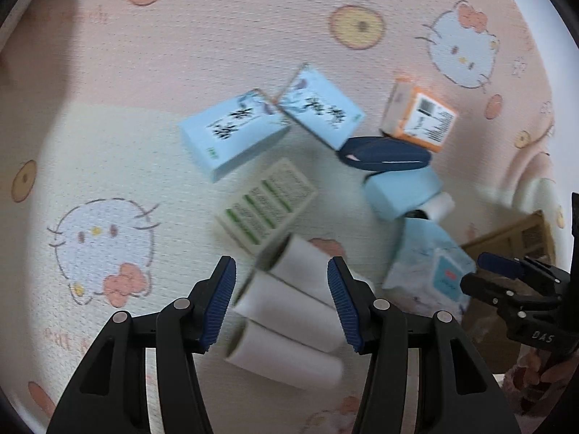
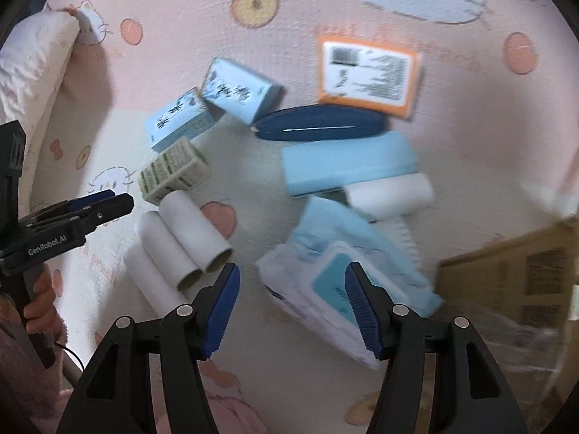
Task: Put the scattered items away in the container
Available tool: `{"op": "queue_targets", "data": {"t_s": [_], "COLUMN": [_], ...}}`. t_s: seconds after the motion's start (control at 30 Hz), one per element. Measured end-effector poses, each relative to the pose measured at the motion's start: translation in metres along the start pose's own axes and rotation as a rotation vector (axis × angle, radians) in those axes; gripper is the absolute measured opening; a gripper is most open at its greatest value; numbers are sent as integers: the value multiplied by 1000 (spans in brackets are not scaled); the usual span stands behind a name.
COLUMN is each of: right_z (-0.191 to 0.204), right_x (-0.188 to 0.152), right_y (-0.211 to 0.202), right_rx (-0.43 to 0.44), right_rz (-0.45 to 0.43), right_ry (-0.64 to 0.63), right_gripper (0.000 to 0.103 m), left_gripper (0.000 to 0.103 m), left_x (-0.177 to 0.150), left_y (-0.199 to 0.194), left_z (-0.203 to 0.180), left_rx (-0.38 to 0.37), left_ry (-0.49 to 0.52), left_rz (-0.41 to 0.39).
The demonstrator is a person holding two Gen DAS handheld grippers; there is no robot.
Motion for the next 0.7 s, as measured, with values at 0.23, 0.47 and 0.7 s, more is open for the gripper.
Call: {"op": "queue_targets", "data": {"t_s": [0.23,0.47,0.7], "right_z": [27,42,71], "right_x": [21,41,66], "right_y": [24,51,70], "right_rx": [259,383,467], "right_rz": [-68,-114,-105], "right_ry": [114,213,205], "right_gripper": [60,60,60], "left_gripper": [56,37,36], "left_x": [-3,-1,-5], "left_y": [14,27,35], "left_z": [28,45,59], "left_rx": [-105,-116,-131], "left_ry": [-158,-240,-314], "left_rz": [-7,5,-2]}}
Point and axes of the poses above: each gripper's, at about its wrist camera, not at the fingertips, and y roughly the way its jaws point, z to its left, x to its top, the point moved 7 cm from there along y, roughly the way its jaws point, and after that the axes turned 10 degrees about -x, right-handed, at the moved point
